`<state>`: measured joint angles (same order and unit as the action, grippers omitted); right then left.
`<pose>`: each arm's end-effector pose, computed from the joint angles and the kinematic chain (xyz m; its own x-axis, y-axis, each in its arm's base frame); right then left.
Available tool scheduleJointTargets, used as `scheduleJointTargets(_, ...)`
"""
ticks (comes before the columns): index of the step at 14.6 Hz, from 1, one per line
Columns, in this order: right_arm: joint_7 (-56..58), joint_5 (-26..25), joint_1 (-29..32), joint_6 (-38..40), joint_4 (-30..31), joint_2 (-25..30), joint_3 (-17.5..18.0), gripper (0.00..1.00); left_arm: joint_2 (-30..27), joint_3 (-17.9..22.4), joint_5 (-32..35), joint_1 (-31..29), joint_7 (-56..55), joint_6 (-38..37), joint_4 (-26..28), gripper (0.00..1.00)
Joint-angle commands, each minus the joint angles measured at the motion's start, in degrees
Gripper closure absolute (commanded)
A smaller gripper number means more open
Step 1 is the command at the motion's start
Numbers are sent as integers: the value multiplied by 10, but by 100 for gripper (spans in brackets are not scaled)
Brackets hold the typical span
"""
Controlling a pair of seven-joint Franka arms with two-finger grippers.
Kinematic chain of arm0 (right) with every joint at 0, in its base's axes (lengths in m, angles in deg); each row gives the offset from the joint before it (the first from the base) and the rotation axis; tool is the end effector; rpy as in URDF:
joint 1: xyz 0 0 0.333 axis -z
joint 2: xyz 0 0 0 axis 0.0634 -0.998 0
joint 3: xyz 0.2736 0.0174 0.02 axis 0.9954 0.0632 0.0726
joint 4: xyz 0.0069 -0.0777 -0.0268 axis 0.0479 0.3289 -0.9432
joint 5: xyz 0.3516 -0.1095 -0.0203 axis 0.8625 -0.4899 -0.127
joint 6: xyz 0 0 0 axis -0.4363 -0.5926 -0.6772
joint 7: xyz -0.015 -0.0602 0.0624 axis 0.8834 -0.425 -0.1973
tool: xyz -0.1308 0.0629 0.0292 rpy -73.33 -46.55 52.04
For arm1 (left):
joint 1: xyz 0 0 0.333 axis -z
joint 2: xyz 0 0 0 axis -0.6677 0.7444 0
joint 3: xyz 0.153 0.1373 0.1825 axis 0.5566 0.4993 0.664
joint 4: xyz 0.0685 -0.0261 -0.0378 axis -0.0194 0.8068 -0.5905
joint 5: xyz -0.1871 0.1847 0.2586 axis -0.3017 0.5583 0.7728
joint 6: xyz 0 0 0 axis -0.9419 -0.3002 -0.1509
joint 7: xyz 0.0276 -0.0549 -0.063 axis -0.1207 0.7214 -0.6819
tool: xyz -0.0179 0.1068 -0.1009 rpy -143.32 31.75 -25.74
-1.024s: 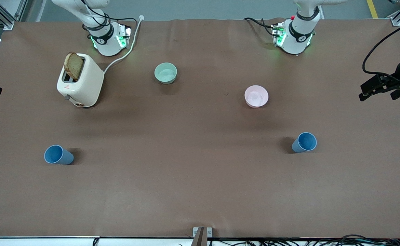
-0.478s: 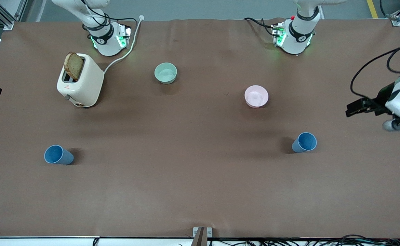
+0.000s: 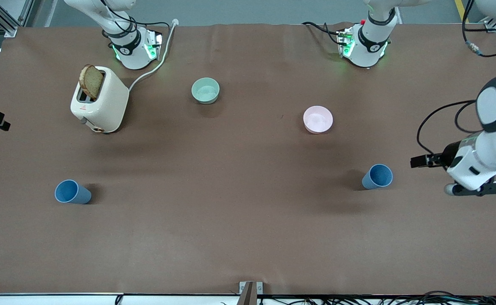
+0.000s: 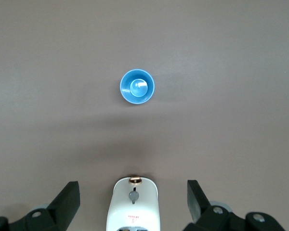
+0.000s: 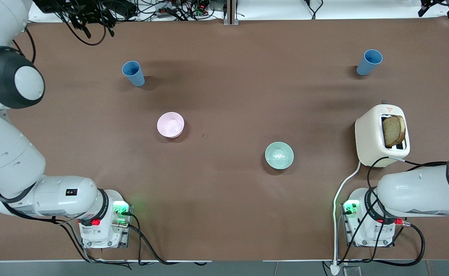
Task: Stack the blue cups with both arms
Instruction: 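Grasp the blue cup with the left gripper while the right gripper grasps the other cup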
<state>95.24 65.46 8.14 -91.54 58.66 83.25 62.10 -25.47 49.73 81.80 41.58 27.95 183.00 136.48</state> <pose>0.5366 -0.1257 0.4998 0.9973 -0.0723 0.0149 -0.0723 -0.9974 0.0012 0.6110 -0.0212 0.3606 0.9840 0.0373 -0.1742 0.0400 -0.9991 0.0116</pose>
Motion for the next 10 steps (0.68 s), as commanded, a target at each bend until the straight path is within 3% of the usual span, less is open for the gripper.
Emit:
scheduleJointTargets(1,12,-11,12,-42,15,-21,8,1,2,-6,8,-1,11,43,43,0)
scheduleJointTargets(10,20,-11,23,-221,17,-167,8,2,12,-7,10,2,13,288,234,0)
